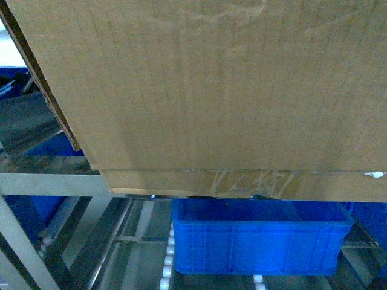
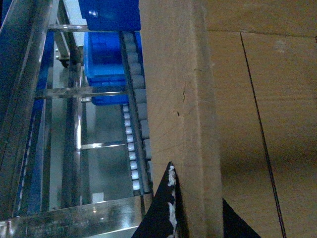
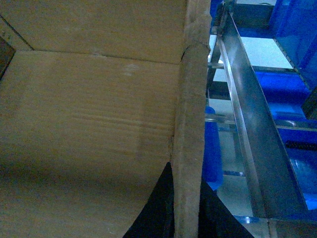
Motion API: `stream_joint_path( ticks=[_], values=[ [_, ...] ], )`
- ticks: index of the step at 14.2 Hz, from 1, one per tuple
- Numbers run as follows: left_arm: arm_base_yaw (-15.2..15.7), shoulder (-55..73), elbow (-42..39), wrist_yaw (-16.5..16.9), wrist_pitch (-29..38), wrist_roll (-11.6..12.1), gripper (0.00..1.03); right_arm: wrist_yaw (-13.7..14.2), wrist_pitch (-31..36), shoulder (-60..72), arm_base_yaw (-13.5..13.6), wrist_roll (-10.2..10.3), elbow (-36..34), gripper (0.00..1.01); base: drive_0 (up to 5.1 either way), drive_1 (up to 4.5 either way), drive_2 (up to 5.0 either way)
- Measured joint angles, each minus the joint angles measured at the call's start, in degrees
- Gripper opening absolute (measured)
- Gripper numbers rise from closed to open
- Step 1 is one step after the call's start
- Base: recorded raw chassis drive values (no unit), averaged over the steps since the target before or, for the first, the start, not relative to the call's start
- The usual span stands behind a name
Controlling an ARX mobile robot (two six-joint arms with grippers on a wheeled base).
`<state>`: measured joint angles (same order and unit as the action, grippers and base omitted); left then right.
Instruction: Sort boxes to right shelf from conveyor
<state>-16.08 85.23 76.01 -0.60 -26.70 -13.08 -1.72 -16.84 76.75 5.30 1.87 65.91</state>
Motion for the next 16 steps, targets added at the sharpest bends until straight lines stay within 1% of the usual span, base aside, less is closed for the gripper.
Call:
stream_joint_path(
  ticks=[4, 13, 14, 16],
  values=[
    [0.0, -0.2, 0.0, 0.0, 0.0, 0.0, 0.03, 0.0, -0.2, -0.5, 0.0, 0.0, 0.0, 0.05, 0.1, 3.82, -3.6],
    [0.0, 0.0, 0.0, 0.0, -0.1, 0.0, 0.03, -0.1, -0.2, 0.0, 0.0, 0.0, 0.0, 0.05, 0.0, 0.0, 0.0],
    [0.0, 0.0, 0.3, 0.3, -2.5, -0.2, 0.03, -0.8, -2.4, 0.0, 0.0, 0.1, 0.5, 0.05, 0.0, 0.0, 0.0],
    [0.3, 1.9, 1.7, 1.2, -3.5, -0.4, 0.03, -1.1, -3.0, 1.0, 0.0, 0.3, 0.6, 0.05, 0.0, 0.0, 0.0]
  ],
)
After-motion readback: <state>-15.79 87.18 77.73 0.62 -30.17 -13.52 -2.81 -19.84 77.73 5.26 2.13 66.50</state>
